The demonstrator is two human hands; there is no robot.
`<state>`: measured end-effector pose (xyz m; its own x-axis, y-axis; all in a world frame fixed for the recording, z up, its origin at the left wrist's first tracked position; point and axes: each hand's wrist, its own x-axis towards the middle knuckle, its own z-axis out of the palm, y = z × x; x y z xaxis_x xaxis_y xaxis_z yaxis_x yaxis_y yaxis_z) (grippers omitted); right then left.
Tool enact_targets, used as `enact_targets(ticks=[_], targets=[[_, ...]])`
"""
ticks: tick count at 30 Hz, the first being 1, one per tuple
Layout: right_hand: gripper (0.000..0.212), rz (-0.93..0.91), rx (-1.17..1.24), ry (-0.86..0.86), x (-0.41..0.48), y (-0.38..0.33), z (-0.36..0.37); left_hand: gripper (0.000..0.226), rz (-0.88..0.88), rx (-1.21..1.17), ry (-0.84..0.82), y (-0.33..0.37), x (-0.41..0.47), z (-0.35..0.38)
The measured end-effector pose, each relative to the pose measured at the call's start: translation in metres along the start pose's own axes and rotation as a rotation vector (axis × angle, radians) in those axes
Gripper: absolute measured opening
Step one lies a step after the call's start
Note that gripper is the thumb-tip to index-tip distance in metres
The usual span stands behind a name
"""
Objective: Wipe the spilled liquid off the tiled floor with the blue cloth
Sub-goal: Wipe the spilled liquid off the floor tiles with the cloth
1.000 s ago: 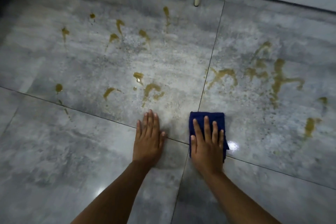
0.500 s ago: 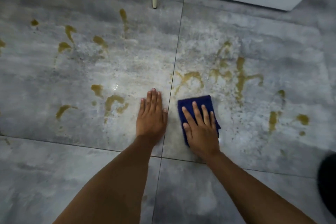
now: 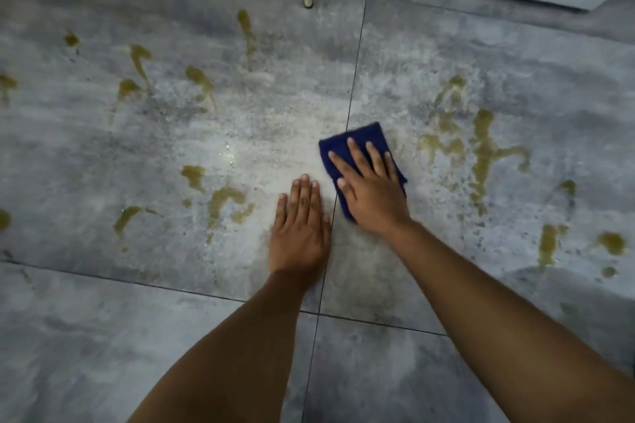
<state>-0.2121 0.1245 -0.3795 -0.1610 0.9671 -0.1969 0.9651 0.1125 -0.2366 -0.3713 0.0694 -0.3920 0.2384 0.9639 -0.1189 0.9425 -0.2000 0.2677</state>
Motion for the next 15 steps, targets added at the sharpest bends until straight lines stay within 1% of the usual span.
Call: enact_targets(ticks=[1, 2, 4, 6, 8, 9, 11, 13, 15], targets=[[0.05, 0.005, -0.012, 0.003, 0.019, 0.005, -0.005, 0.058, 0.003, 0.0, 0.003, 0.0, 0.0, 0.0], [0.05, 0.047, -0.012, 0.004, 0.034, 0.016, -0.009, 0.058, 0.01, -0.002, 0.004, -0.001, 0.0, 0.0], [0.05, 0.213, 0.0, 0.035, 0.04, 0.045, -0.013, 0.058, 0.022, -0.011, 0.002, -0.001, 0.0, 0.001], [0.052, 0.405, 0.022, 0.093, 0.008, 0.066, -0.013, 0.059, 0.015, -0.013, -0.001, 0.0, 0.001, 0.002], [0.053, 0.53, 0.042, 0.139, -0.043, 0.061, -0.005, 0.059, 0.005, -0.003, -0.001, 0.002, 0.002, 0.001], [0.053, 0.55, 0.045, 0.149, -0.069, 0.046, 0.002, 0.059, 0.005, 0.002, 0.0, 0.002, 0.002, 0.0], [0.054, 0.517, 0.017, 0.132, -0.104, 0.011, 0.017, 0.059, 0.016, 0.01, 0.01, 0.001, 0.001, 0.001], [0.053, 0.44, 0.008, 0.102, -0.108, -0.003, 0.024, 0.059, 0.024, 0.022, 0.018, 0.002, 0.0, 0.003], [0.052, 0.354, 0.004, 0.109, -0.092, 0.006, 0.019, 0.058, 0.013, 0.038, 0.014, 0.003, 0.0, 0.003]])
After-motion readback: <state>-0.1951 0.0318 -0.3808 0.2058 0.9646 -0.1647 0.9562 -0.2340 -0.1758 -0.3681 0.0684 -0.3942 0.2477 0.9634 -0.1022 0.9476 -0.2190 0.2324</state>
